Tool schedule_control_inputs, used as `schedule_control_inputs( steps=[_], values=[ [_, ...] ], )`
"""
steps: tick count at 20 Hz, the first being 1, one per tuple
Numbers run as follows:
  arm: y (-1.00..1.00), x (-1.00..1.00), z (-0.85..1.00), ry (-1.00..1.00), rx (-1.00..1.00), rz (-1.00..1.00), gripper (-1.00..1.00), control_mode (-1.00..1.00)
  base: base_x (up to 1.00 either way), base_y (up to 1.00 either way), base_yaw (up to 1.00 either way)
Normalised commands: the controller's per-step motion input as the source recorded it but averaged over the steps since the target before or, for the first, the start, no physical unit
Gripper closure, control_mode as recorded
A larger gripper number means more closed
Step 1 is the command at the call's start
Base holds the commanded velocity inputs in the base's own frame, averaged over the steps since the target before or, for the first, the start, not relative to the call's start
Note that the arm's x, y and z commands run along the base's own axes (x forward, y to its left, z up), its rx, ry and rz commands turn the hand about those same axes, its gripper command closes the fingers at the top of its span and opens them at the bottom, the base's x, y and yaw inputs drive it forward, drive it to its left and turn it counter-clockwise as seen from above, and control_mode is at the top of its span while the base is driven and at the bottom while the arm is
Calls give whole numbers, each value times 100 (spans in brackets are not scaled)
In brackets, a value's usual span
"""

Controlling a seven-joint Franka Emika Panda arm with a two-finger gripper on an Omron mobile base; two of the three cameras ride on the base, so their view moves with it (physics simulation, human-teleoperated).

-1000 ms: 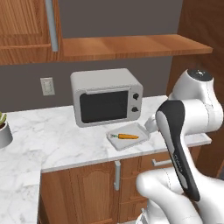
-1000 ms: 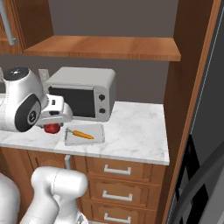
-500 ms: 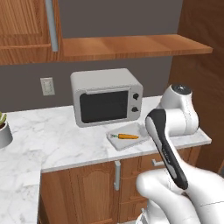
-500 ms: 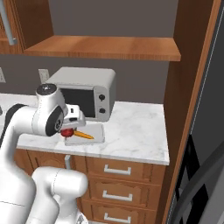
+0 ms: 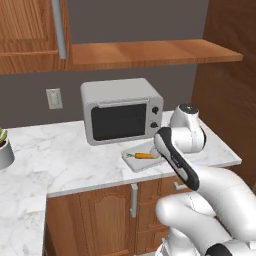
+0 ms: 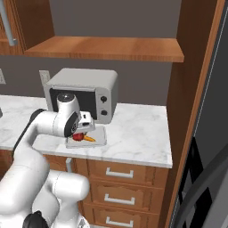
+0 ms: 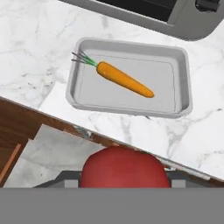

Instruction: Take the carrot and bell pepper out of the freezer and place them in the tupperware container on the counter. Then put the tupperware containing the vegetables back in the freezer.

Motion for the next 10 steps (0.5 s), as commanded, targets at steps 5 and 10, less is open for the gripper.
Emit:
schedule_control_inputs(
  steps=[5, 10],
  values=[
    [0, 71, -34, 11, 0, 1, 100, -100, 0, 0, 0],
    [0, 65, -32, 8, 0, 1, 100, -100, 0, 0, 0]
  ],
)
